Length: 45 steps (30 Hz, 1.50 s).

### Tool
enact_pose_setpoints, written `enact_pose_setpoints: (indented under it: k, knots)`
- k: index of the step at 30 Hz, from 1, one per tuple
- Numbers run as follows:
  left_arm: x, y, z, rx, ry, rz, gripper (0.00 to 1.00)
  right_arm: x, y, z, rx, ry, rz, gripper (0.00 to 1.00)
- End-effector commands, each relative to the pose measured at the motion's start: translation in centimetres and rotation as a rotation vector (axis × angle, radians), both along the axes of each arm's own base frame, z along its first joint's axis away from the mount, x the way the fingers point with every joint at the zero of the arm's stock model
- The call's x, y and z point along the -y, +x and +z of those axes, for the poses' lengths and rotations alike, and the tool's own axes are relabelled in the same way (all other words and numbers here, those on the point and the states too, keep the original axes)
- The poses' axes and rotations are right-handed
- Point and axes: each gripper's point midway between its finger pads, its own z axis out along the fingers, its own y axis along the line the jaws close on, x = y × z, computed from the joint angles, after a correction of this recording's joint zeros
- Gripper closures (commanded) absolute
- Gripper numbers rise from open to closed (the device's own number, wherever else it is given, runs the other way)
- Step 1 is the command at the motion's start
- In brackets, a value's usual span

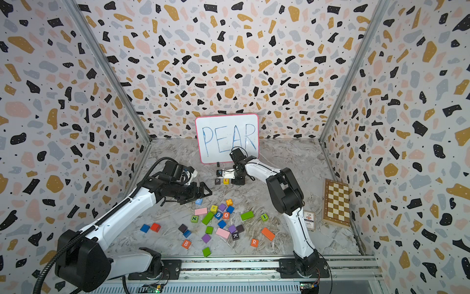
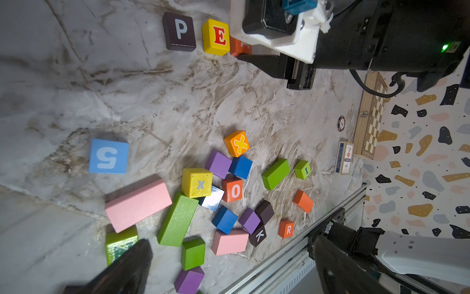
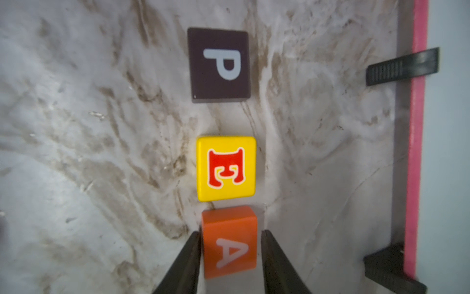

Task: Spell the uppercase word “pear” with letter blocks
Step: Place the letter block at the center of the board, then pick up the letter block from the center of the board.

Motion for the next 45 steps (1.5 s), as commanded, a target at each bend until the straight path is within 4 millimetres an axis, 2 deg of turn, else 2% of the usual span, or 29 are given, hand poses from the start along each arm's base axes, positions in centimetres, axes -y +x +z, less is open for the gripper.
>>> enact_pose_setpoints:
  k: [1, 8, 11, 13, 16, 19, 25, 30, 33, 39, 42, 45]
  knots:
    - [0.0, -0.4, 0.4, 0.016, -0.029, 0.013, 0.01, -0.5, -0.5, 5.0, 0.063, 0.035, 0.015, 0.59]
    - [-0.8, -1.4, 0.6, 0.034, -0.011, 0.024, 0.01, -0.7, -0.9, 9.1, 0.126, 0.069, -0.024, 0.58]
    - [-1.5, -2.5, 0.4, 0.015, 0.011, 0.037, 0.01, -0.2, -1.4, 10.3, 0.106, 0.101, -0.123, 0.59]
    - [-1.8, -3.5, 0.3, 0.003, 0.004, 0.049, 0.01, 0.4, -2.2, 10.6, 0.078, 0.113, -0.230, 0.59]
    - [-1.9, -5.2, 0.3, 0.005, -0.028, 0.070, 0.01, 1.9, -3.7, 9.7, 0.063, 0.100, -0.436, 0.59]
    - [-1.8, -6.7, 0.1, 0.003, -0.046, 0.071, 0.01, 3.7, -6.5, 8.0, 0.020, 0.103, -0.645, 0.59]
    - [-1.4, -9.4, -1.3, -0.018, -0.037, 0.050, 0.01, 6.7, -14.6, 6.7, -0.154, 0.157, -0.926, 0.59]
    - [-1.1, -10.5, -1.6, 0.000, -0.033, 0.021, 0.00, 7.9, -21.2, 6.2, -0.330, 0.206, -1.043, 0.58]
    - [-0.7, -10.6, -1.6, -0.002, -0.033, 0.005, 0.00, 8.2, -24.0, 6.0, -0.396, 0.200, -1.083, 0.57]
    - [0.4, -11.3, -2.9, -0.016, 0.005, -0.050, 0.00, 9.2, -26.8, 5.4, -0.433, 0.204, -1.133, 0.57]
    - [0.6, -11.2, -3.4, -0.026, 0.021, -0.066, 0.00, 10.0, -27.2, 4.9, -0.439, 0.223, -1.164, 0.57]
    - [1.2, -10.8, -2.9, -0.030, 0.025, -0.092, 0.00, 10.7, -27.2, 4.3, -0.426, 0.232, -1.173, 0.57]
